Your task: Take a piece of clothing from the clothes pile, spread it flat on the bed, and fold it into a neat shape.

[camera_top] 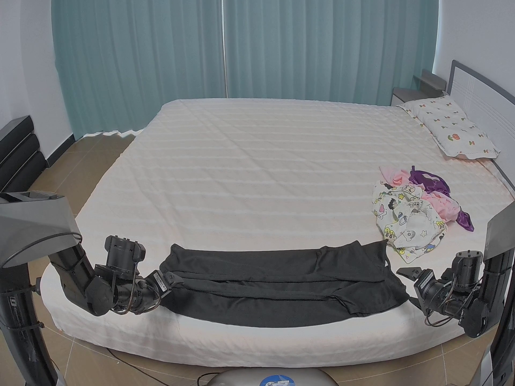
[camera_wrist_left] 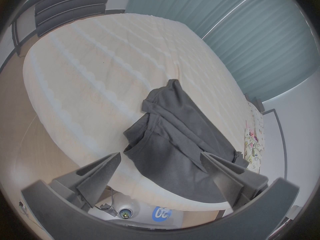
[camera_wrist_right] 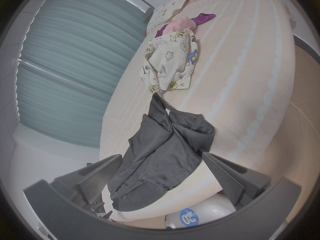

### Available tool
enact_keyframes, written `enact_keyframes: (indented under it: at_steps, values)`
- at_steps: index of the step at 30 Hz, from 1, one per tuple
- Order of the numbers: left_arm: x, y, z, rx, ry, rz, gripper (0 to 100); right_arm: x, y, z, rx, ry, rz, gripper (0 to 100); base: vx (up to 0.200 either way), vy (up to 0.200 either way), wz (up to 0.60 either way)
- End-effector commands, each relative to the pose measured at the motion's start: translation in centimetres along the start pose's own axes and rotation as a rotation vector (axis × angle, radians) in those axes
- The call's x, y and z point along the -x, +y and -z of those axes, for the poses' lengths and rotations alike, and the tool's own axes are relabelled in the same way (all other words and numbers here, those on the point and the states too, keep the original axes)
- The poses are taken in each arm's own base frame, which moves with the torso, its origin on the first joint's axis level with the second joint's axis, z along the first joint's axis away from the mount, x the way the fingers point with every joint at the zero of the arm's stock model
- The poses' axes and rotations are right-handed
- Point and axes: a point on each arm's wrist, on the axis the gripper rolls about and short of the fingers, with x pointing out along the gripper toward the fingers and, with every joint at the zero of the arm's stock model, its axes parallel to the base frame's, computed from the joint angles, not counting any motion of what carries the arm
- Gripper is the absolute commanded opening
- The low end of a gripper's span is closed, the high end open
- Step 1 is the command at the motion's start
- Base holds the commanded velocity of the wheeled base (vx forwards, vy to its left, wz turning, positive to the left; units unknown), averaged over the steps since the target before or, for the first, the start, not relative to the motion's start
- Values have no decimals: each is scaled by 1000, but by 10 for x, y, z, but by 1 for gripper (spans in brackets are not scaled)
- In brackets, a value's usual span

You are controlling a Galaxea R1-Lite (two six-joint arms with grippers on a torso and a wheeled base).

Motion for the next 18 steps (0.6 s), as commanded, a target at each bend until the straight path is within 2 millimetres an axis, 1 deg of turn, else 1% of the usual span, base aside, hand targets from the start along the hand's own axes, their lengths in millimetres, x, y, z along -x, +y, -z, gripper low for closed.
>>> enact_keyframes:
  at_steps: [1,4,15,16,18]
  values:
    - [-11,6,7,-24,16,-43,100,-1,0,1,-1,-1,-8,100,0,0,0]
    - [-17,9,10,-49,3,-86,100,0,1,0,-4,-3,-11,100,0,0,0]
    - [-26,7,14,-109,-10,-70,100,-1,0,1,-4,0,-9,100,0,0,0]
    - [-29,6,14,-131,-7,-69,0,-1,0,1,-4,2,-9,100,0,0,0]
    - [-31,8,16,-171,-2,-79,0,-1,0,1,-4,1,-7,100,0,0,0]
